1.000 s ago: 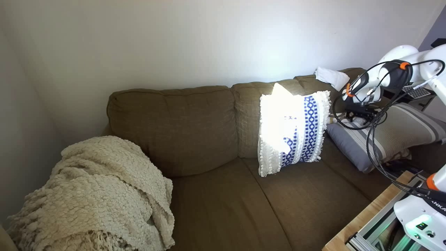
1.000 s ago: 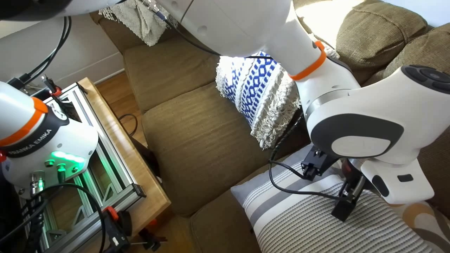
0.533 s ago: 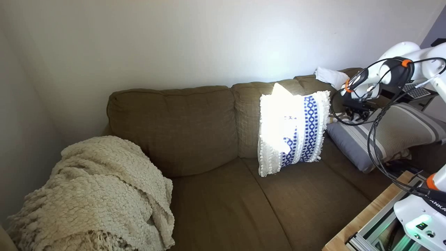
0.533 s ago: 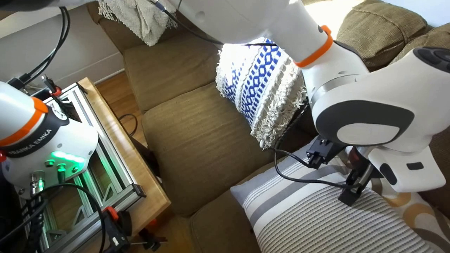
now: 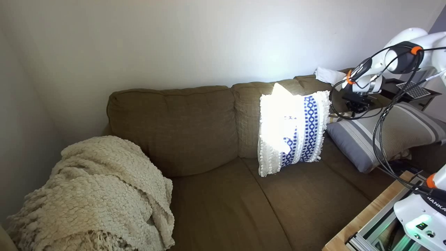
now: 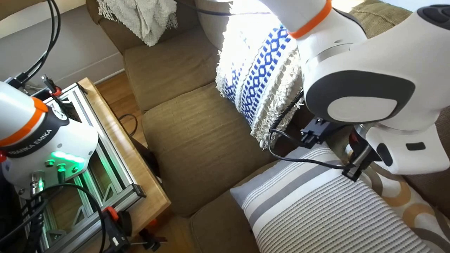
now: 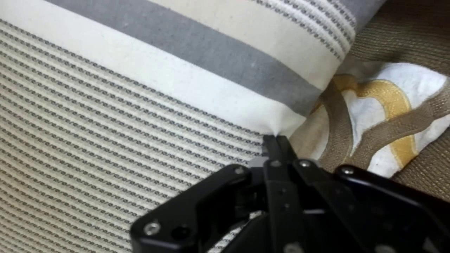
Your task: Move the blue and white pillow to the middle of the sofa back and move gray pillow in front of the blue and white pillow
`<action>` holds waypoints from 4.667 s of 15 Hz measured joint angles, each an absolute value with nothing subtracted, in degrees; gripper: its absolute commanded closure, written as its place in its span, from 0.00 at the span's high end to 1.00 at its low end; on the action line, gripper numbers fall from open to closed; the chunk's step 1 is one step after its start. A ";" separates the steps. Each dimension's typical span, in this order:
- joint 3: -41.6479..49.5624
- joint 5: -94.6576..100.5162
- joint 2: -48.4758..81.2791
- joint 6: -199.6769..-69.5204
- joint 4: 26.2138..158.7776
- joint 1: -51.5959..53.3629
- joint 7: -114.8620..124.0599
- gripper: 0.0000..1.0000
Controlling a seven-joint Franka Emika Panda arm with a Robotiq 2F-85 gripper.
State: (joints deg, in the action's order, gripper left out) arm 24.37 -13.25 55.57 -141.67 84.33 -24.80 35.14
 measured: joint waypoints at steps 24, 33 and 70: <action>26.96 -13.49 30.54 -155.36 122.43 -11.57 46.18 0.00; 26.51 -11.41 25.00 -156.12 126.70 -9.46 46.32 0.00; 17.01 -6.69 19.06 -152.19 131.90 -8.23 40.67 0.01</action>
